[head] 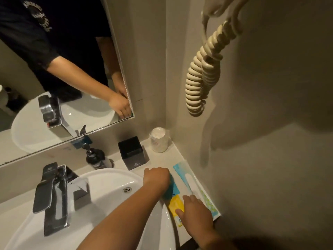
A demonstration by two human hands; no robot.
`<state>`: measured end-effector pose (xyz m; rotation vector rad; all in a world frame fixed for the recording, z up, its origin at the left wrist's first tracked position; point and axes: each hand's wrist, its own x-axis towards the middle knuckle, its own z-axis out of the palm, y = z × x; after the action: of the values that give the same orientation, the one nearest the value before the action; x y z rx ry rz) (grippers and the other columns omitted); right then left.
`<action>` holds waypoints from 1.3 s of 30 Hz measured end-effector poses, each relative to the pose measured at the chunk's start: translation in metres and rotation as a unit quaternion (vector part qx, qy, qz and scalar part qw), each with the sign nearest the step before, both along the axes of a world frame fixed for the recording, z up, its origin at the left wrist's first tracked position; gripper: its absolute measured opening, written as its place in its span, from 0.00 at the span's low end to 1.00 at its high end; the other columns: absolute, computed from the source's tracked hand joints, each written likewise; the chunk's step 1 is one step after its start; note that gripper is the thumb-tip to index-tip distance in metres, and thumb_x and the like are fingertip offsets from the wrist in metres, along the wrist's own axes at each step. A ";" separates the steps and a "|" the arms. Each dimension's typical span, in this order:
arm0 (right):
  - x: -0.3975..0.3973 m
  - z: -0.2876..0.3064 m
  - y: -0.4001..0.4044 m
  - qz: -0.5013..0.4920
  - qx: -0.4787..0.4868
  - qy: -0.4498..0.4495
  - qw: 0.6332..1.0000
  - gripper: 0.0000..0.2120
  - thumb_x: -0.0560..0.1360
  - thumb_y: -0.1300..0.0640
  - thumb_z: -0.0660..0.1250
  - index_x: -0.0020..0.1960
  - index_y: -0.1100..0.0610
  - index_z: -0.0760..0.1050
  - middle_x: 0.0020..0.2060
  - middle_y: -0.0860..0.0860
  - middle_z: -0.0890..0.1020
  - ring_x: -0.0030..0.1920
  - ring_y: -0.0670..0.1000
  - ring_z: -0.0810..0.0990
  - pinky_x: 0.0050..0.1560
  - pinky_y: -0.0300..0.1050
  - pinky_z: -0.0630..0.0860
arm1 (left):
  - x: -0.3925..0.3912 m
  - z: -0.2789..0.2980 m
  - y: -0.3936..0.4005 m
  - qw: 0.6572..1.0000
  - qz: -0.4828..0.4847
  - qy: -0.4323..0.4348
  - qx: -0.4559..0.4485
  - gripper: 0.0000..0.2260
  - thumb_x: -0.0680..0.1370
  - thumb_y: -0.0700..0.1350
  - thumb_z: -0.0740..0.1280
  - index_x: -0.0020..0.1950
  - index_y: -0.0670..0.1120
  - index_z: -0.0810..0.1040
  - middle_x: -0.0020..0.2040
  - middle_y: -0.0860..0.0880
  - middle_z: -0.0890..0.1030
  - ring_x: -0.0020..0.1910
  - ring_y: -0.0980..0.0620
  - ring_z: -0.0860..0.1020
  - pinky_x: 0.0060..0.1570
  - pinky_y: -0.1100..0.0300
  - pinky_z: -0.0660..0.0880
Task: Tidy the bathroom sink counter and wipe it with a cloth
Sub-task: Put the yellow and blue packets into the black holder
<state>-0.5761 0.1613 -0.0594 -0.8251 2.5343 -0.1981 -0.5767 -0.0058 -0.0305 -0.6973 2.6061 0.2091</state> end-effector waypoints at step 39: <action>-0.069 0.078 -0.227 -0.096 -0.363 -0.270 0.887 0.02 0.72 0.54 0.71 0.43 0.52 0.80 0.40 0.52 0.86 0.41 0.52 0.85 0.49 0.54 0.82 | 0.041 0.061 -0.115 0.626 0.525 0.515 0.260 0.09 0.76 0.41 0.68 0.56 0.45 0.77 0.46 0.49 0.81 0.42 0.55 0.78 0.38 0.67 0.72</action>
<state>-0.6454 -0.0658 0.0181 -0.6318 1.9737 -1.3070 -0.5360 -0.1211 0.0303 -2.2316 2.2004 2.1493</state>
